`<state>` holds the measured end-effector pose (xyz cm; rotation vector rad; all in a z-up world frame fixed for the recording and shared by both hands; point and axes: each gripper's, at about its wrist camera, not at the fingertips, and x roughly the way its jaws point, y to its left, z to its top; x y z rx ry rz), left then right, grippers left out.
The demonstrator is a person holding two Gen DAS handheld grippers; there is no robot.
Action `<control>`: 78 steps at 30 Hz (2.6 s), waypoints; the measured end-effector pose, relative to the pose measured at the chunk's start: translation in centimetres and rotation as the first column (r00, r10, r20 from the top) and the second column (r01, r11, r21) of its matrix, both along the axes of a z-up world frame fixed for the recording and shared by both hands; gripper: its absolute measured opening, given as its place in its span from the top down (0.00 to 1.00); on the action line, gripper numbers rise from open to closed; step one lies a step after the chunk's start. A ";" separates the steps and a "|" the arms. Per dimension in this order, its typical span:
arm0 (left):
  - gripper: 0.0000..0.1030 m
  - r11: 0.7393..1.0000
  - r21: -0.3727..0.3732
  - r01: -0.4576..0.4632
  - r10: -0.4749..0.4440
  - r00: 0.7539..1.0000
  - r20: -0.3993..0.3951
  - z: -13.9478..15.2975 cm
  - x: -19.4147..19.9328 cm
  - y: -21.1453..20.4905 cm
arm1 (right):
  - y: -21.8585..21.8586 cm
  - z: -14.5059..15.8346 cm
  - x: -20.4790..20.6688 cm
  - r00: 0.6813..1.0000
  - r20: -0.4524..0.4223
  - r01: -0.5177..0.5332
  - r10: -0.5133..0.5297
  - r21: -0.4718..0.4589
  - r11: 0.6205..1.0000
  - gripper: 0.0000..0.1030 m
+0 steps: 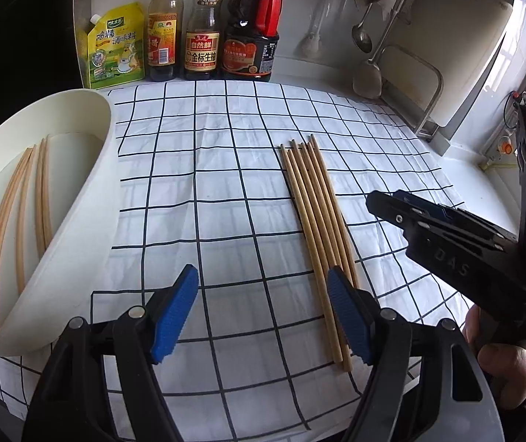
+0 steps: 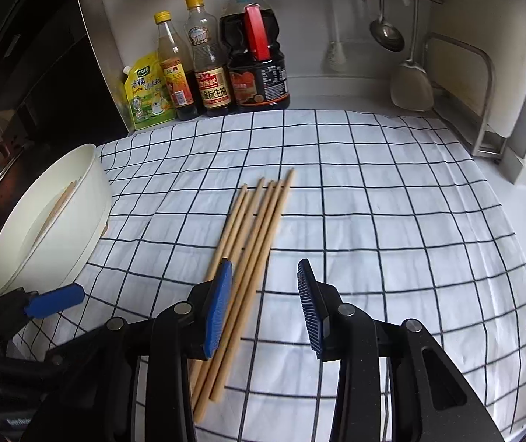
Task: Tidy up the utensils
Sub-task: 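Position the left tool over the chopstick row while the right tool aligns beside it, then close the right tool on one chopstick while the left tool grasps another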
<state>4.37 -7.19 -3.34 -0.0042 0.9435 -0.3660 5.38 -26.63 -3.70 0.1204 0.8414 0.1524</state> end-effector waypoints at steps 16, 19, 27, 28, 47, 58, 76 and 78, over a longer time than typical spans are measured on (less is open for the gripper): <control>0.31 0.999 -0.005 -0.043 0.042 0.998 -0.042 -1.5 1.1 -0.6 | -1.3 -1.8 0.5 0.999 -0.036 0.008 -0.007 0.022 1.000 0.65; 0.31 0.999 -0.011 -0.052 0.052 0.998 -0.047 -1.7 1.2 -0.5 | -1.4 -2.0 0.6 0.999 -0.040 0.009 -0.008 0.023 1.000 0.65; 0.31 0.997 -0.019 -0.079 0.078 0.995 -0.055 -1.9 1.4 0.0 | -1.3 -2.2 0.6 0.999 -0.048 0.009 -0.008 0.017 1.000 0.65; 0.31 0.997 -0.019 -0.080 0.079 0.995 -0.055 -1.9 1.4 0.0 | -1.3 -2.3 0.6 0.999 -0.050 0.008 -0.007 0.017 1.000 0.65; 0.30 0.994 -0.012 -0.107 0.106 0.992 -0.061 -2.5 1.7 0.3 | 0.1 -3.3 0.7 0.996 -0.089 -0.029 0.028 -0.014 0.999 0.64; 0.30 0.994 -0.005 -0.109 0.109 0.992 -0.066 -2.8 2.0 0.4 | 1.0 -3.7 0.6 0.994 -0.099 -0.047 0.040 -0.066 0.997 0.64; 0.30 0.995 0.046 -0.087 0.089 0.995 -0.046 -2.6 2.5 -0.3 | 1.9 -3.9 0.0 0.993 -0.102 -0.075 0.062 -0.138 0.988 0.91; 0.30 0.995 0.051 -0.081 0.083 0.996 -0.044 -2.5 2.6 -0.6 | 1.6 -3.9 0.0 0.993 -0.103 -0.068 0.055 -0.126 0.990 0.92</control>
